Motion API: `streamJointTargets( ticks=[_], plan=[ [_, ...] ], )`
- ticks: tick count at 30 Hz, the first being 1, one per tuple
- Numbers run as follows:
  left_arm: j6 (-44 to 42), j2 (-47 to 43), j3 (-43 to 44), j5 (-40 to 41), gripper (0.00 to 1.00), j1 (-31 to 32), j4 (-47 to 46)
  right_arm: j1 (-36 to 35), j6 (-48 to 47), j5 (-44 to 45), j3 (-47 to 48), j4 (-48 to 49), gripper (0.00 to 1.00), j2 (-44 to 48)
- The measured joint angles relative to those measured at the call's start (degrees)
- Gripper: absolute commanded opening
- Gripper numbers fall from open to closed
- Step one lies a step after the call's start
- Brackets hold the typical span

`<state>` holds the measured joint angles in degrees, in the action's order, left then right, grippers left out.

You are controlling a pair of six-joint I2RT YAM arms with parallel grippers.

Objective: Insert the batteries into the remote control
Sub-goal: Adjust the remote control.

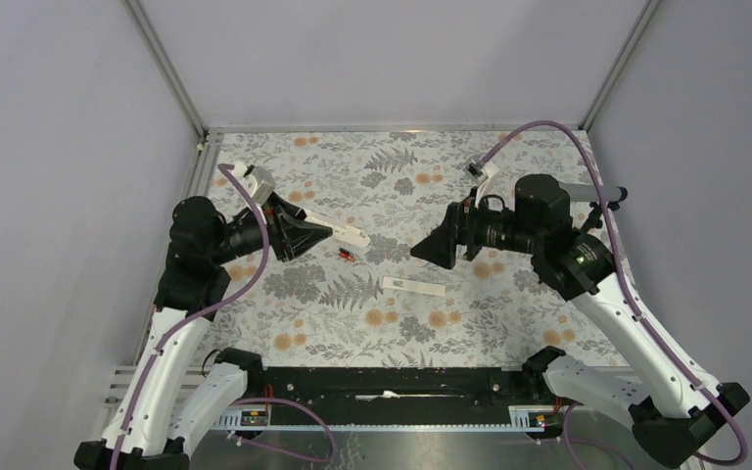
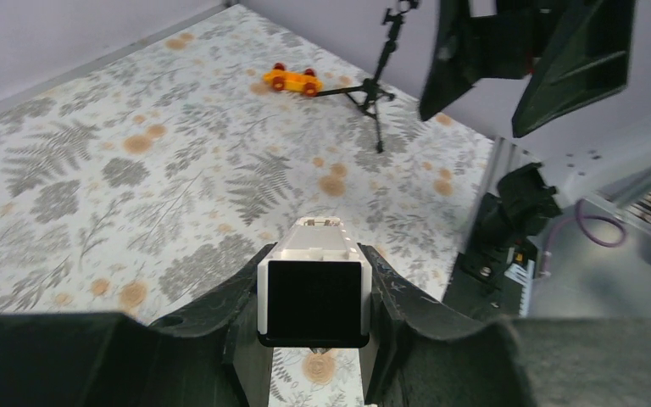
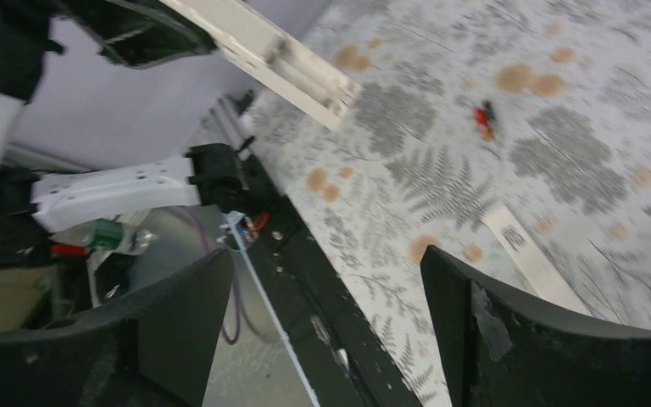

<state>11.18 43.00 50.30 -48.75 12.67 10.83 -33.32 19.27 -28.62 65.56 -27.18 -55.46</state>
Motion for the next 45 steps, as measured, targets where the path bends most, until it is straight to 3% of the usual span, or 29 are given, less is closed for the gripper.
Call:
streamJointTargets(
  ticks=[2,7,11,17,27,28,32,37,38,39,41,43,45],
  plan=[
    [1.0,0.7,1.8,-3.0,0.00,0.1,0.0,-0.1,4.1,-5.0,-0.4,4.7,0.99,-0.5],
    [3.6,0.7,8.0,-12.3,0.00,1.3,-0.3,-4.3,12.3,-12.9,0.7,18.6,1.00,-5.6],
    [5.0,0.0,12.4,-18.3,0.00,3.6,-1.2,-10.8,11.0,-16.5,6.6,20.2,1.00,-12.0],
    [7.1,-2.5,14.8,-23.5,0.00,5.2,-3.7,-13.3,7.8,-22.1,13.8,21.4,1.00,-16.8],
    [19.3,-2.7,13.4,-26.6,0.00,5.7,-20.9,-18.3,0.9,-35.5,20.7,19.2,0.99,-21.2],
    [19.9,-2.7,13.4,-26.8,0.00,5.9,-21.9,-18.6,0.5,-36.2,21.3,18.4,0.97,-22.3],
    [20.9,-2.7,13.4,-27.6,0.00,6.3,-24.3,-19.3,-0.2,-38.2,24.2,14.7,0.75,-26.0],
    [16.7,-2.1,14.1,-27.9,0.00,6.4,-19.6,-20.5,3.1,-42.1,25.6,15.1,0.37,-28.0],
    [15.3,-1.8,14.5,-27.9,0.04,6.4,-18.1,-20.6,4.5,-42.9,25.3,16.5,0.31,-28.0],
    [14.3,-1.5,14.9,-27.9,0.15,6.4,-17.0,-20.6,6.1,-43.3,24.9,18.4,0.27,-27.9],
    [12.6,-1.3,15.8,-27.8,0.59,6.8,-15.0,-20.5,10.2,-44.6,22.8,23.8,0.22,-27.8],
    [10.9,-1.6,16.1,-27.3,0.94,6.8,-13.2,-20.5,14.2,-45.4,20.7,28.9,0.17,-27.7],
    [8.6,-1.9,16.5,-25.0,0.99,6.8,-10.5,-20.6,17.2,-45.7,19.3,32.2,0.12,-27.7]
  ],
)
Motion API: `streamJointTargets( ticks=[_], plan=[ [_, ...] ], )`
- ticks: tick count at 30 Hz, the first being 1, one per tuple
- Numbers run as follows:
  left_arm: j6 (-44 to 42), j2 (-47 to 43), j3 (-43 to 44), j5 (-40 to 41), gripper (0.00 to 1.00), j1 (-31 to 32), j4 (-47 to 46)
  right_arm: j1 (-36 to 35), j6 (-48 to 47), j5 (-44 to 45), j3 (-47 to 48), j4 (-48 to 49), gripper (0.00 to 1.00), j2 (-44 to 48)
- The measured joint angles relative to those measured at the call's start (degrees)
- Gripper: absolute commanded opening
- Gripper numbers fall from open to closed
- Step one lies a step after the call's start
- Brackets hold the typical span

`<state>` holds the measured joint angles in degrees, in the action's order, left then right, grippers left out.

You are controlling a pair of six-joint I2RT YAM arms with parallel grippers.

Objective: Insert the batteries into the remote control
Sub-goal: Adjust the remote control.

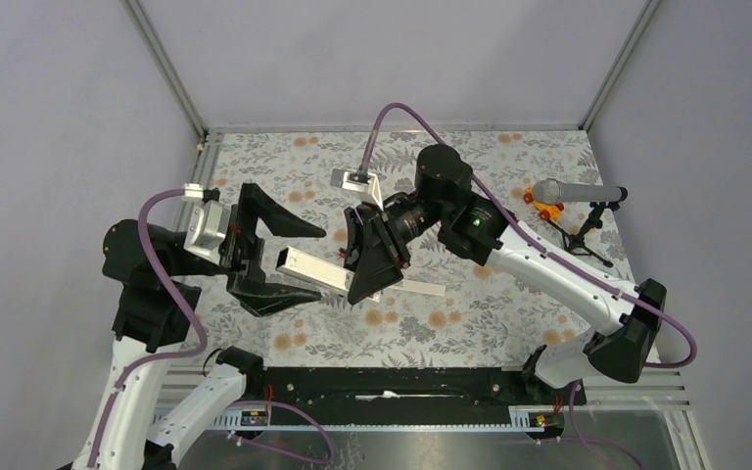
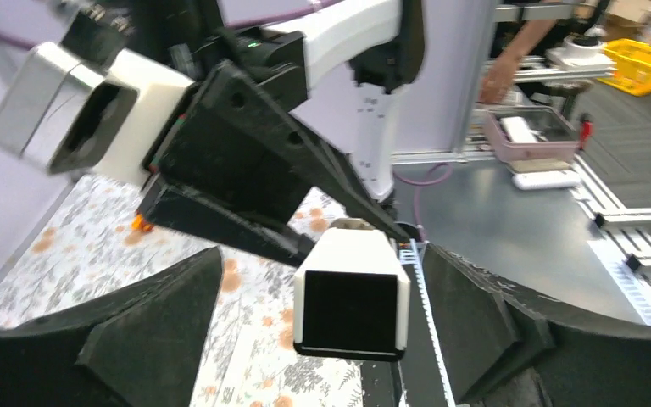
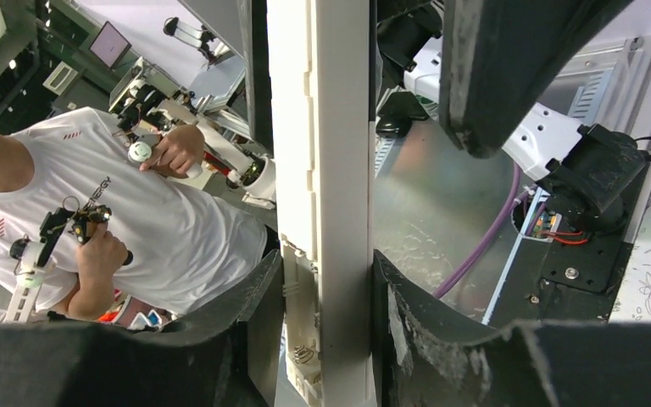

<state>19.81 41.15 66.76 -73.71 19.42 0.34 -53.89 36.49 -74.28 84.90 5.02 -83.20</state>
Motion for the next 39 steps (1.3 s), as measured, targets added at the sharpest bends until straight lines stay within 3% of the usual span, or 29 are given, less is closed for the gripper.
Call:
streamJointTargets(
  ticks=[7,15,22,28,31,39],
  plan=[
    [-4.8,-4.0,1.0,15.0,0.99,0.0,13.7,0.0,0.1,10.6,-0.9,0.2,0.10,1.6],
    [5.7,-10.0,0.6,35.0,0.99,0.0,16.2,0.0,-2.4,32.0,-5.6,0.2,0.10,7.9],
    [23.9,-5.0,-3.8,37.5,0.99,0.0,8.9,0.0,-3.1,47.9,-8.4,-1.8,0.09,9.6],
    [32.9,0.4,-6.7,38.4,0.99,0.0,4.9,0.0,-2.9,54.5,-8.8,-3.1,0.09,9.6],
    [35.8,0.5,-7.9,40.1,0.93,0.0,4.0,0.0,-2.8,54.8,-8.9,-3.1,0.09,9.6],
    [39.5,3.3,-8.0,42.6,0.64,0.7,1.1,0.0,-1.6,53.1,-8.9,-4.9,0.09,9.2]
  ],
)
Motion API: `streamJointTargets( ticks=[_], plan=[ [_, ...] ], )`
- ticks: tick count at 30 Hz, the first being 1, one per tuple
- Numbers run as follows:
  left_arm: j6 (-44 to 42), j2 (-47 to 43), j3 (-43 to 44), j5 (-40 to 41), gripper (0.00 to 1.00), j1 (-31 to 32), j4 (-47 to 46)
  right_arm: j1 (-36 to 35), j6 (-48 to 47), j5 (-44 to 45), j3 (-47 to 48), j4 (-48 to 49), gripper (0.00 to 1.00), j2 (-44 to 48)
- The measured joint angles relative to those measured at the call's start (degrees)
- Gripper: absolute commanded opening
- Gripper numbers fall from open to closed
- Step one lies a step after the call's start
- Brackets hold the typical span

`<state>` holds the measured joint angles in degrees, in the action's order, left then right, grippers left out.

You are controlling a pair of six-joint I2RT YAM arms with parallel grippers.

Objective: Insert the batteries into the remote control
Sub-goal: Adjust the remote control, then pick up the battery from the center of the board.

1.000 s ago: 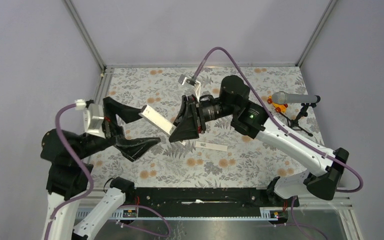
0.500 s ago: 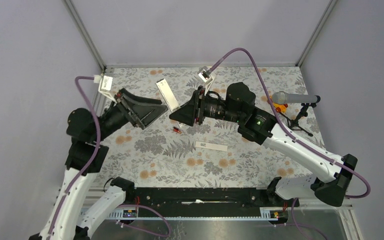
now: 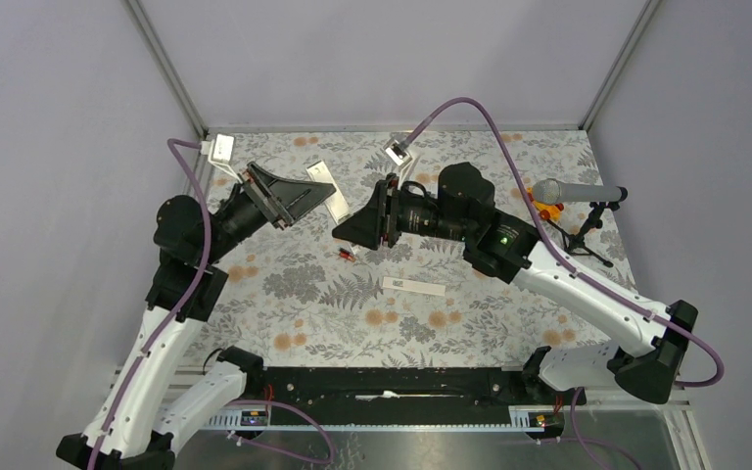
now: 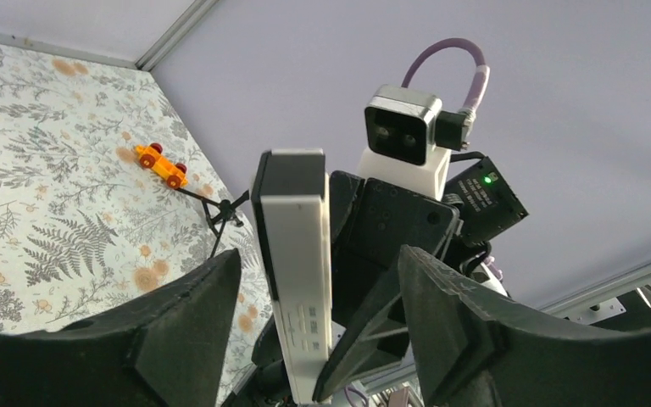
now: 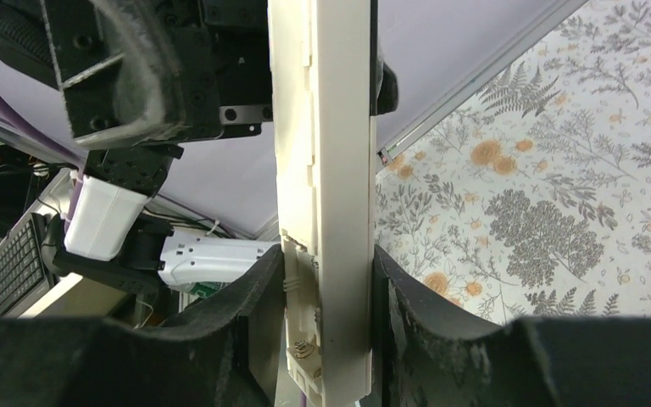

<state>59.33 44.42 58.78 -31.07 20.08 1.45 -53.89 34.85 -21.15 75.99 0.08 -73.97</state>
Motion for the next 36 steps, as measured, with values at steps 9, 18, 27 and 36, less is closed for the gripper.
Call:
streamJointTargets(
  ticks=[9,18,27,36],
  plan=[
    [0.5,4.0,-0.2,1.0,0.00,4.1,0.6,0.0,0.6,-1.1,-0.2,-2.4,0.43,-0.5],
    [-13.9,3.5,4.5,16.2,0.01,4.7,18.5,0.0,-3.6,2.8,2.3,-12.5,0.85,-3.2],
    [-20.8,3.2,3.0,46.4,0.00,-6.8,42.0,0.0,-10.3,11.4,3.9,-18.9,0.36,-12.6],
    [-21.4,1.8,0.3,48.8,0.03,-11.7,46.1,-1.4,-15.0,20.1,6.2,-18.4,0.37,-30.4]
  ],
)
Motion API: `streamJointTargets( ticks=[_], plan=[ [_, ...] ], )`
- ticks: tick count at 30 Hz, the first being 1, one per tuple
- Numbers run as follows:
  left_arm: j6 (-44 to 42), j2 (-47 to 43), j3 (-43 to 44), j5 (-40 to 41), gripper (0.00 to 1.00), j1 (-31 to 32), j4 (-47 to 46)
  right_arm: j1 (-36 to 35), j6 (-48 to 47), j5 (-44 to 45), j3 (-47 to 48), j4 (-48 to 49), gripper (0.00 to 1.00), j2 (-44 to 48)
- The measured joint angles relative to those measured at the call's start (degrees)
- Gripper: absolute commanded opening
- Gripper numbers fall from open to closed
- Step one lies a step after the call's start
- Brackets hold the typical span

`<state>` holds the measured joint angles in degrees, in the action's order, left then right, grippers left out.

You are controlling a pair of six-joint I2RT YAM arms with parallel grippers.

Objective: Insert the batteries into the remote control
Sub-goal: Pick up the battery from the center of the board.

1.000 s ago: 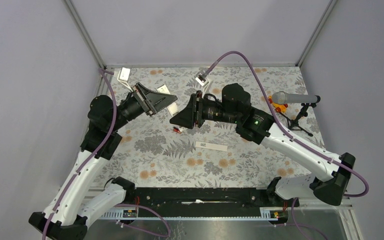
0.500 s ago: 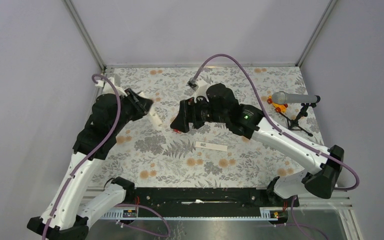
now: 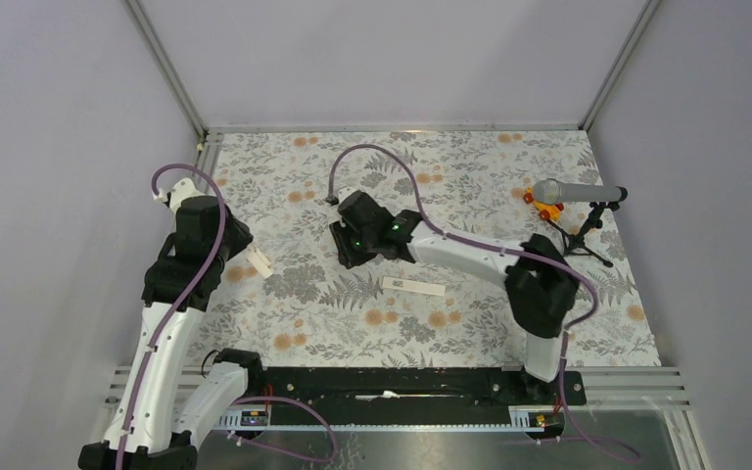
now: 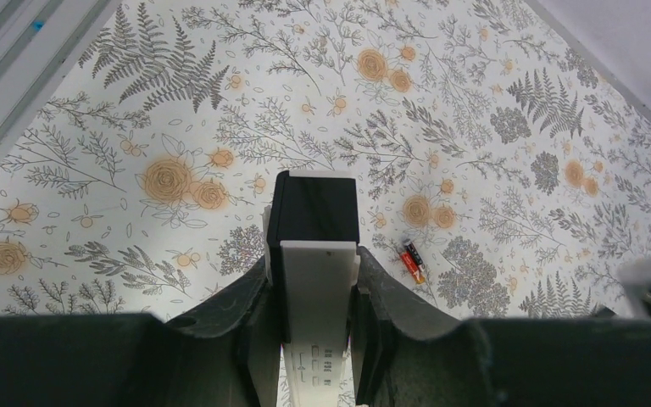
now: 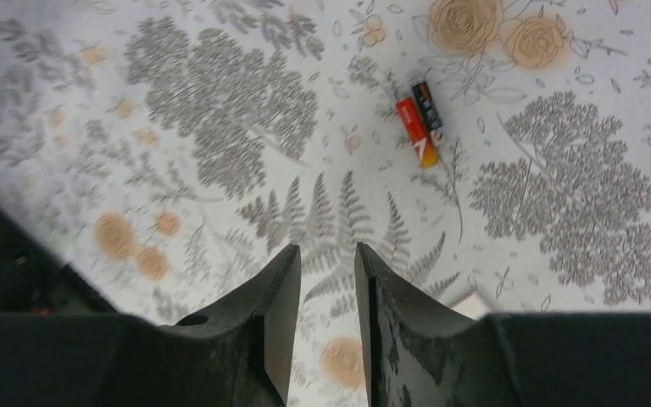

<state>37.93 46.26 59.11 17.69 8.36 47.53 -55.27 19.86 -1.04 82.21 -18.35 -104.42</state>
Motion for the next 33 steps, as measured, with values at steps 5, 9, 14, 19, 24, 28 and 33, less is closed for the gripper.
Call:
streamJointTargets(
  ticks=[5,9,14,19,24,28,33],
  plan=[
    [-1.1,1.1,0.0,-1.7,0.04,-0.6,-0.2,-0.3,-2.2,4.7,8.7,-0.7,0.38,-11.5],
    [-2.8,2.0,0.0,-3.3,0.03,-1.7,-0.8,-0.2,-3.3,6.6,18.3,-3.3,0.38,-19.5],
    [-5.1,2.5,0.0,-6.1,0.03,-3.3,-0.9,-0.1,-5.1,6.0,23.7,-6.8,0.41,-23.1],
    [-6.2,4.2,0.0,-8.9,0.03,-5.1,-1.4,-0.1,-7.3,6.1,24.4,-9.5,0.41,-24.3],
    [-6.6,5.5,-0.6,-11.9,0.03,-6.7,-2.3,-0.1,-9.0,6.4,24.6,-11.1,0.40,-27.0],
    [-6.9,6.0,-0.7,-13.6,0.03,-7.7,-2.6,-0.1,-9.8,6.5,26.7,-13.2,0.39,-29.2],
    [-7.5,6.0,-0.7,-15.0,0.03,-9.0,-2.9,-0.1,-10.3,6.4,28.1,-14.3,0.39,-29.6]
  ],
)
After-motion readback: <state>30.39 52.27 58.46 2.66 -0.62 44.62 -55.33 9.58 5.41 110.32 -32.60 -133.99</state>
